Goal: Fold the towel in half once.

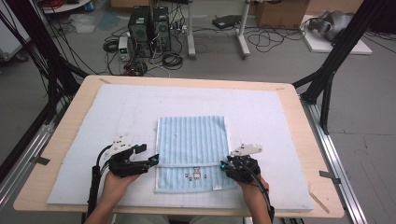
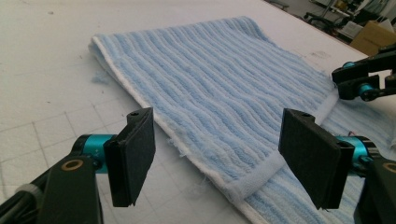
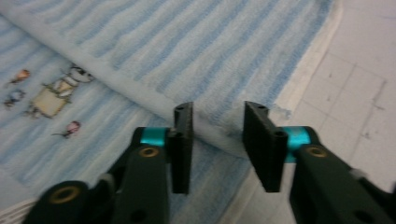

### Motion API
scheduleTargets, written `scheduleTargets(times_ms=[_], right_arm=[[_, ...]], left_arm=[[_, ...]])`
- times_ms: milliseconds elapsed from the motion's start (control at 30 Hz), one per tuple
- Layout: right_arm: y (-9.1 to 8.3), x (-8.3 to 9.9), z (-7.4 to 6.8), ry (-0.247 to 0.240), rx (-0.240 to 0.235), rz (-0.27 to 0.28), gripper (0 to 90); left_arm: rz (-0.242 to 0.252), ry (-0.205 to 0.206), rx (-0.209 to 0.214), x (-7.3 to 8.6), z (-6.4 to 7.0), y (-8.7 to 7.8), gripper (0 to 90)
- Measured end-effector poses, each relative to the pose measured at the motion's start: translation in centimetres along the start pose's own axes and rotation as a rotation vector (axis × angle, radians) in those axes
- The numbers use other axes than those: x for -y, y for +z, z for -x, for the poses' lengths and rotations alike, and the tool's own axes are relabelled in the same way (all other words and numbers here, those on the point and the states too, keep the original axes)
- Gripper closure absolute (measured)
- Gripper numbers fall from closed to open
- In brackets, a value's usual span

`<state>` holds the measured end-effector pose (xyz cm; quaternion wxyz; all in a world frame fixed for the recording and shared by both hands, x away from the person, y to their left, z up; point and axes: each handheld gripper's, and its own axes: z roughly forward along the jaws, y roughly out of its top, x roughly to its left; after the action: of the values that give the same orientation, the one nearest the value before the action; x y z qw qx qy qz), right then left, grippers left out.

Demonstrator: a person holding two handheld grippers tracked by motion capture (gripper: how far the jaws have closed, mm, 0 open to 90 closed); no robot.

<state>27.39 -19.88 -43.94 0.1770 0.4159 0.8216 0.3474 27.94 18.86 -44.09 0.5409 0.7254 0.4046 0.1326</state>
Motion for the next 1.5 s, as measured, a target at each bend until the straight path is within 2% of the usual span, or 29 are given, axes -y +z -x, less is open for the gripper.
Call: scheduleTargets(times_ms=[67, 133, 200, 267, 333, 400, 467, 600, 767, 800, 900, 1033, 1200, 1400, 1500], right_arm=[[0.2, -0.1, -0.1, -0.018, 0.015, -0.005, 82.7], [0.2, -0.2, -0.3, -0.037, 0.025, -0.002, 86.3], [0.0, -0.3, -0.3, -0.035, 0.025, 0.017, 86.9], [-0.5, -0.3, -0.2, -0.005, 0.012, 0.056, 87.0], [-1.0, -0.3, 0.1, 0.021, 0.001, 0.096, 87.0], [-1.1, -0.3, 0.3, 0.021, 0.003, 0.089, 87.0], [-1.0, -0.2, 0.4, 0.021, 0.0, 0.088, 87.0], [-1.0, -0.3, 0.3, 0.023, -0.002, 0.094, 86.9], [-1.0, -0.3, 0.2, 0.028, -0.008, 0.091, 86.9], [-1.0, -0.3, 0.2, 0.026, -0.006, 0.094, 86.9], [-1.1, -0.3, 0.3, 0.026, -0.005, 0.095, 86.9], [-1.0, -0.4, 0.1, 0.025, -0.007, 0.09, 86.8], [-1.0, -0.6, 0.1, 0.023, -0.003, 0.098, 86.8], [-1.4, -0.6, 0.1, 0.032, -0.004, 0.112, 86.8], [-1.7, -0.5, 0.2, 0.03, -0.006, 0.122, 86.8]], left_arm=[[0.001, 0.0, -0.002, 0.0, 0.0, -0.1, 27.9], [0.004, -0.004, -0.004, 0.0, -0.1, -0.1, 28.4], [0.002, -0.004, -0.004, 0.0, -0.2, -0.2, 29.3], [-0.002, -0.001, -0.003, 0.1, -0.3, -0.2, 31.9], [-0.014, 0.01, 0.0, 0.1, -0.3, -0.2, 38.4], [-0.029, 0.028, 0.012, 0.3, -0.1, -0.1, 45.7], [-0.052, 0.038, 0.012, 0.3, 0.1, 0.2, 47.7], [-0.115, 0.049, 0.013, 0.5, 0.5, 0.7, 48.1], [-0.182, 0.084, -0.021, 0.8, 1.0, 1.4, 50.7], [-0.193, 0.105, -0.03, 0.8, 1.2, 1.5, 52.4], [-0.203, 0.129, -0.04, 0.8, 1.6, 1.7, 61.1], [-0.219, 0.156, -0.042, 0.9, 1.8, 1.8, 77.1], [-0.198, 0.14, -0.029, 0.8, 1.8, 1.7, 85.2], [-0.116, 0.045, 0.071, 0.3, 1.6, 0.9, 85.8], [-0.098, -0.003, 0.121, 0.0, 1.6, 0.4, 85.8]])
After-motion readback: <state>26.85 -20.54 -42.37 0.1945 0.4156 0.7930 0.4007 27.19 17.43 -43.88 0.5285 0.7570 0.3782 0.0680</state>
